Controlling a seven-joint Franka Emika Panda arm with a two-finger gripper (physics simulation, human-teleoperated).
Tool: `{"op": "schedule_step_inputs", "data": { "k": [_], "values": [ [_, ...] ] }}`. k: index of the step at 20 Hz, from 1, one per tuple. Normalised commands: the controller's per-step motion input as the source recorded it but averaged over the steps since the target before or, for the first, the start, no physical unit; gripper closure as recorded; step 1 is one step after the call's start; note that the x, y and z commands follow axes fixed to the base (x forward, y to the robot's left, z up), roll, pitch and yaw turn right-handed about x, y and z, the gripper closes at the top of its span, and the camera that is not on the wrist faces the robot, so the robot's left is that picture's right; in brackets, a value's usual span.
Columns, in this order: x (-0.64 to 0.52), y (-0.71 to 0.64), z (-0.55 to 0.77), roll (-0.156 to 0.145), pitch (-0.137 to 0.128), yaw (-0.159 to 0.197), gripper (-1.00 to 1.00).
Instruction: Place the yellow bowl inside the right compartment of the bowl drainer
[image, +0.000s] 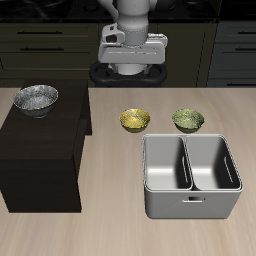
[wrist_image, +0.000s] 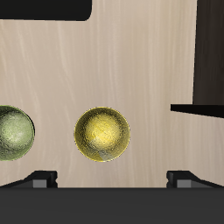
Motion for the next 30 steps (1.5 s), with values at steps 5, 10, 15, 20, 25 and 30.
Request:
{"op": "schedule_step_inputs", "data": {
  "k": [5, 10, 15, 20, 25, 30],
  "values": [
    [0.06, 0.17, -0.32, 0.031, 0.030, 0.006, -1.00],
    [0.07, 0.21, -0.42, 0.023, 0.038, -0.010, -1.00],
    [0.04, 0.09, -0.25, 0.015, 0.028, -0.006, -1.00],
    [0.02, 0.07, -0.37, -0.003, 0.011, 0.013, -1.00],
    [-0.09, 0.02, -0.33, -0.023, -0.056, 0.034, -1.00],
    [-0.05, 0.05, -0.32, 0.001, 0.003, -0.008, -1.00]
  ]
}}
